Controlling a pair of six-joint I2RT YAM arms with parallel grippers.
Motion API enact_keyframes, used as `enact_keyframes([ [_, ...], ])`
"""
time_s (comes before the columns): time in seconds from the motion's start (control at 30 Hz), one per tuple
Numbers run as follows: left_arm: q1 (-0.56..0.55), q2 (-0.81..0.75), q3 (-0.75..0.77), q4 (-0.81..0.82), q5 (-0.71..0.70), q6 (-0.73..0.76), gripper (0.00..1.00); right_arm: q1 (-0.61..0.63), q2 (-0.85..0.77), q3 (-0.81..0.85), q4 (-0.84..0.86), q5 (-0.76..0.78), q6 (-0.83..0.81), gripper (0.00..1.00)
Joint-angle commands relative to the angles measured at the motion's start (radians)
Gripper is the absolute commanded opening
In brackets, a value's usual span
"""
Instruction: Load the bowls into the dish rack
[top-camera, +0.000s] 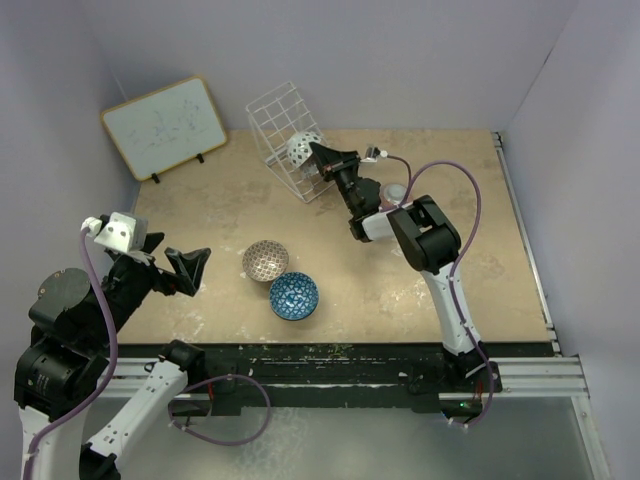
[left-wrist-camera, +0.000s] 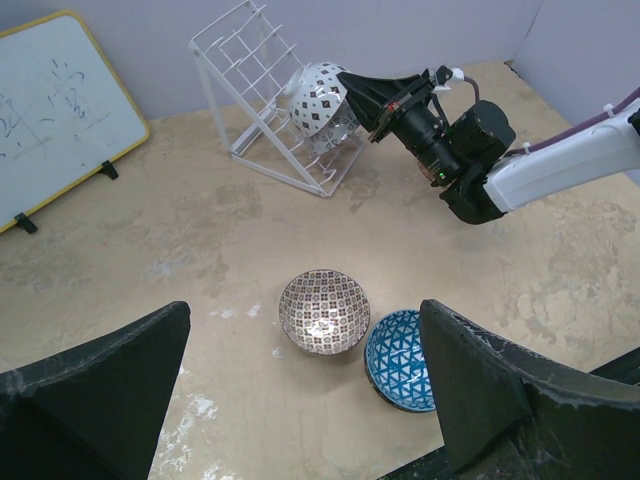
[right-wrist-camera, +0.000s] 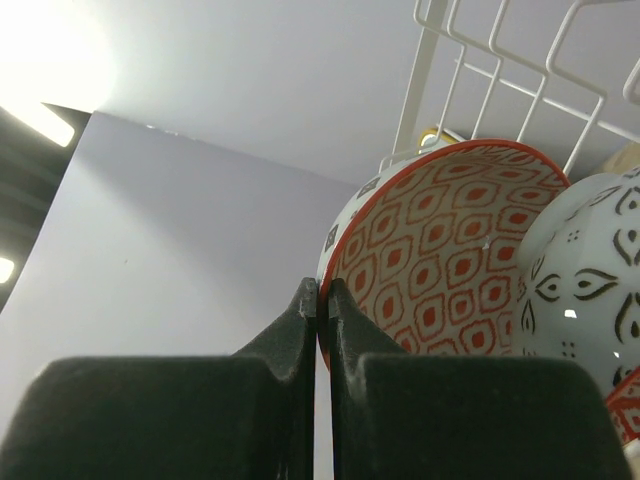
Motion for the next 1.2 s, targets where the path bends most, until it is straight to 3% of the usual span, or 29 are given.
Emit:
enact_keyframes([
  [0.0, 0.006, -0.002, 0.004, 0.021, -0.007, 0.014, 0.99, 0.004, -0.045, 0.014, 0.397, 0.041, 0.024, 0.00],
  [1.17, 0.006, -0.014, 0.007, -0.001, -0.012, 0.002, 0.99, -0.004, 0.034, 0.113, 0.255, 0.067, 0.008, 0.02],
])
